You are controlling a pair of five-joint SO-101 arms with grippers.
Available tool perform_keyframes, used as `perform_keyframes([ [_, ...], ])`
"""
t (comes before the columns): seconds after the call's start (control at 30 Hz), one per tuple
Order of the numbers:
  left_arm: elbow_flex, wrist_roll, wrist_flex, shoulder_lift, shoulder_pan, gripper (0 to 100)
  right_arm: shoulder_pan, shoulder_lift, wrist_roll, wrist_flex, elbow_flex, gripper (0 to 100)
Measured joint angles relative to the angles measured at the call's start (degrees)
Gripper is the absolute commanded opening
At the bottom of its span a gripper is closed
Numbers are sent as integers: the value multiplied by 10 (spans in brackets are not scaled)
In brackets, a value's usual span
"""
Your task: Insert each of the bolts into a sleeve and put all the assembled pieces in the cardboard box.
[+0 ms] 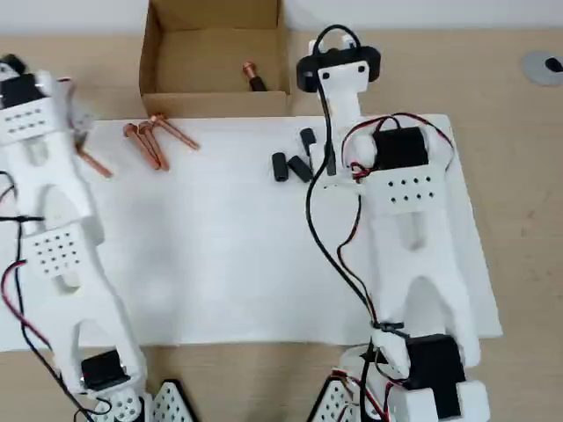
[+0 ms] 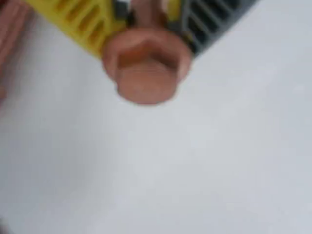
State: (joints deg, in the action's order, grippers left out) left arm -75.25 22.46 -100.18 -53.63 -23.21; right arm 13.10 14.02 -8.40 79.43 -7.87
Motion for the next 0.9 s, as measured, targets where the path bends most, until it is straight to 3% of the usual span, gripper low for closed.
perform_keyframes([
  [0.13,64,-58,0,90,8,3,0,0,-62,-108,-95,235],
  [0.2,127,-86,0,142,22,6,6,-4,-56,-139,-123,234],
  [0.47,432,-105,28,411,69,7,28,-137,88,-156,-90,232],
  [0.9,996,-93,362,825,77,7,29,-332,221,-91,184,232],
])
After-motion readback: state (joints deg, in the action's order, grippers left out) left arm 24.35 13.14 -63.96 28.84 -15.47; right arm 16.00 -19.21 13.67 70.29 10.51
